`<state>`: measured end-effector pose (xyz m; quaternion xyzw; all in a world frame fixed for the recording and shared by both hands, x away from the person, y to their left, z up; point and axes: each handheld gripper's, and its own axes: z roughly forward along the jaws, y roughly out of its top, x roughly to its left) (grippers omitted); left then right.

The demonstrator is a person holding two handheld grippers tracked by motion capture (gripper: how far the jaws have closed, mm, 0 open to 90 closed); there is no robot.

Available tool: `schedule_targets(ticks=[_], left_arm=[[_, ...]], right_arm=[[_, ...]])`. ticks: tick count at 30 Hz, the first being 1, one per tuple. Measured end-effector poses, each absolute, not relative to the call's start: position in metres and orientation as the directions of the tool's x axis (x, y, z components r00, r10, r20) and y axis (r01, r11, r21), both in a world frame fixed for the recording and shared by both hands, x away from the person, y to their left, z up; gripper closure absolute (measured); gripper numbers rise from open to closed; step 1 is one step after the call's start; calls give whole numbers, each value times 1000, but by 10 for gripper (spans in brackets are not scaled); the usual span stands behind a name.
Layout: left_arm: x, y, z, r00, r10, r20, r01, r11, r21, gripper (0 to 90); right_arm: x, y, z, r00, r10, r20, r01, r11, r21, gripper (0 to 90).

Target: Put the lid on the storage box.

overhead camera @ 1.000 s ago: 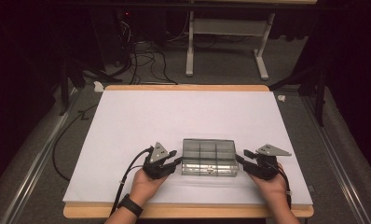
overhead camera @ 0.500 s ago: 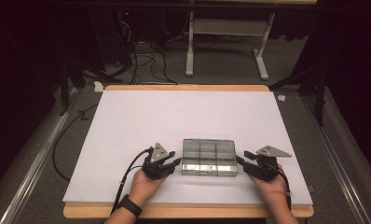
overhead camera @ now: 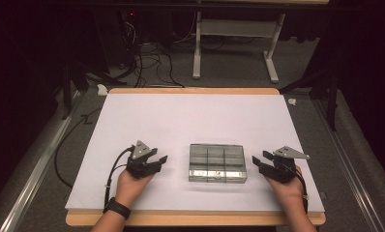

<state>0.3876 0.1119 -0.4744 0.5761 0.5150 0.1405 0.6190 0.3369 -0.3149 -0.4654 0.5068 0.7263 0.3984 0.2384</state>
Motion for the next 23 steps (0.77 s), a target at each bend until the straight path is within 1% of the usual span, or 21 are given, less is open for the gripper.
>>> schedule_targets(ticks=[1,2,3,4,6,7,8,9,10,11,12,13,14,15,16,19,21,23], left_arm=[[388,112,-474,430,767,-476,419,297,858,475],[389,129,-473,413,783,-466,410,297,862,472],[389,129,-473,413,783,-466,410,297,862,470],[390,147,-473,393,802,-451,404,290,868,466],[391,165,-475,363,827,-429,400,278,873,444],[391,165,-475,363,827,-429,400,278,873,425],[389,183,-476,322,833,-449,403,309,862,409],[389,183,-476,322,833,-449,403,309,862,394],[386,191,-477,305,826,-475,397,343,851,394],[379,203,-479,287,805,-520,396,394,829,395],[379,203,-479,287,805,-520,396,394,829,380],[378,205,-478,289,803,-521,401,393,828,380],[376,203,-478,305,819,-486,381,363,851,351],[376,203,-478,305,819,-486,381,363,851,339],[376,201,-477,312,818,-482,379,358,853,326],[378,196,-478,315,822,-475,381,349,856,305],[378,195,-479,317,830,-458,375,334,865,277],[378,196,-480,318,827,-465,383,336,860,237]], right_arm=[[337,-318,-466,-366,930,45,543,174,822,470],[337,-321,-466,-359,933,35,543,179,821,466],[336,-324,-465,-348,937,29,544,177,820,463],[336,-327,-465,-343,939,21,541,179,822,457],[333,-334,-464,-326,945,0,541,187,820,434],[333,-334,-464,-326,945,0,541,187,820,434],[329,-339,-462,-308,951,-29,533,198,822,399],[329,-339,-462,-308,951,-29,533,198,822,399],[325,-341,-462,-293,955,-49,527,204,825,389],[315,-347,-463,-260,964,-55,502,184,845,365],[315,-347,-463,-260,964,-55,502,184,845,365],[311,-350,-465,-247,968,-38,497,161,852,346],[311,-353,-465,-240,971,-6,515,133,847,302],[311,-353,-465,-240,971,-6,515,133,847,302],[310,-355,-464,-223,975,-12,513,128,849,280],[311,-355,-465,-222,975,1,519,117,847,270],[312,-355,-465,-225,974,-10,519,129,845,250],[313,-353,-467,-228,974,-10,526,132,840,226]])
